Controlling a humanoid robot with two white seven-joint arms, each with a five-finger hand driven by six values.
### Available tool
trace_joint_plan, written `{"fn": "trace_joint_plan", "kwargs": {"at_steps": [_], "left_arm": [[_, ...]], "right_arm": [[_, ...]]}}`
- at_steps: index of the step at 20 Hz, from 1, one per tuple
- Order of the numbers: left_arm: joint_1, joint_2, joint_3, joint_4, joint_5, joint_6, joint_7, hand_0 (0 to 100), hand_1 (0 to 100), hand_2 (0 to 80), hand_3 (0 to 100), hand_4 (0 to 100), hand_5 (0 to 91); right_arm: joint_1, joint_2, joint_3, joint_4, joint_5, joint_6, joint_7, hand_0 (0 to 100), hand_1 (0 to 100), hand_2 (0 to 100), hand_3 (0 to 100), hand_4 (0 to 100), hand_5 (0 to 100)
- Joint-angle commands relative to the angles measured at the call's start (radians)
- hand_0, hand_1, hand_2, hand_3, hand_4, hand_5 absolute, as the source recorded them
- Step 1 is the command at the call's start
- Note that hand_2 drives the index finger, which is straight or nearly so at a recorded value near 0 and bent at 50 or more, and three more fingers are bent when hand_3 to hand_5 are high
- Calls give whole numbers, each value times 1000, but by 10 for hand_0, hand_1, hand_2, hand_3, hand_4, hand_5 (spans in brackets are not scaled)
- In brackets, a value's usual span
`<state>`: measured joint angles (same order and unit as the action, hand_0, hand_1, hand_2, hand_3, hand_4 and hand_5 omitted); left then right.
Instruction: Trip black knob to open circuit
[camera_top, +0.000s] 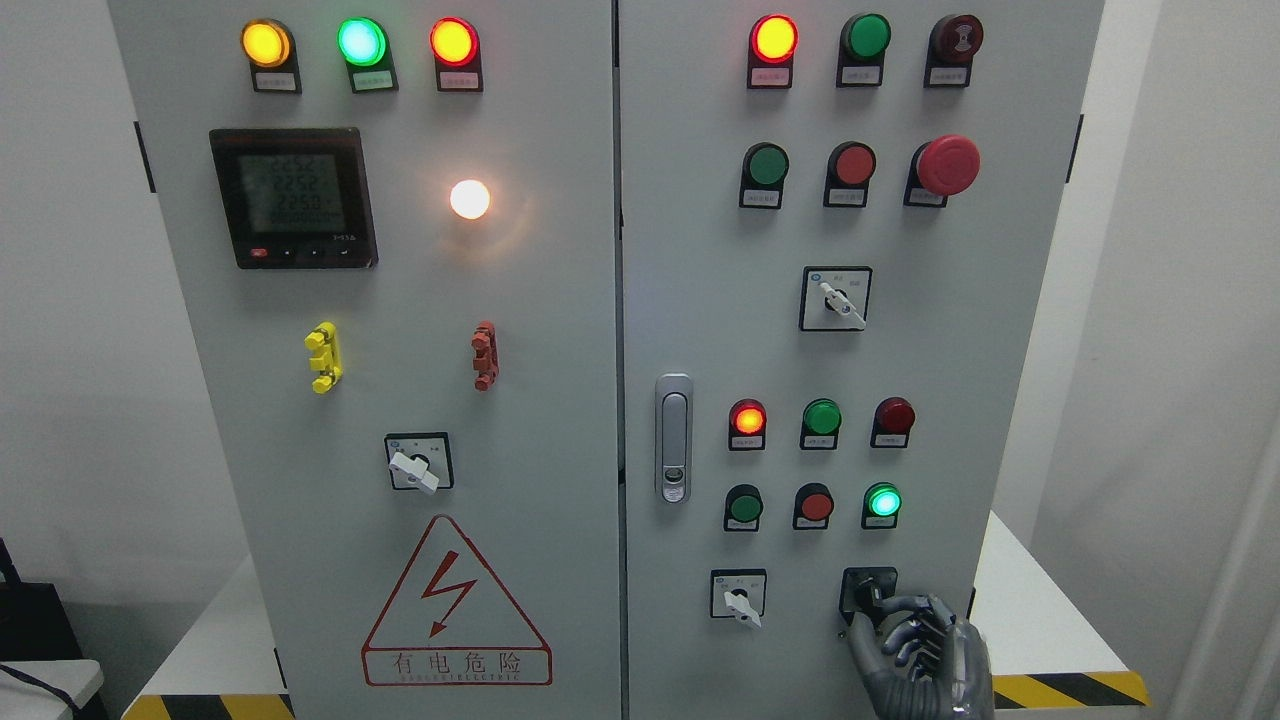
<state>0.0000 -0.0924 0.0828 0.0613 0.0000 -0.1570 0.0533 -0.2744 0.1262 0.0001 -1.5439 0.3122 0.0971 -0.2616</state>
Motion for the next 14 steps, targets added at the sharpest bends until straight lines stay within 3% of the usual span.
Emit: {"fn": "trace_joint_plan", "kwargs": {"at_steps": [1,14], "left_arm": [[-8,0,0,0,-32,1,0,120,389,0,0,0,0],[-8,0,0,0,-34,1,0,120,389,0,0,0,0]], "right_arm": [[9,-5,-11,-2,1,0,-1,402,884,472,842,913,981],[11,-7,-26,-5,1,0,-7,396,881,474,843,914,981]]}}
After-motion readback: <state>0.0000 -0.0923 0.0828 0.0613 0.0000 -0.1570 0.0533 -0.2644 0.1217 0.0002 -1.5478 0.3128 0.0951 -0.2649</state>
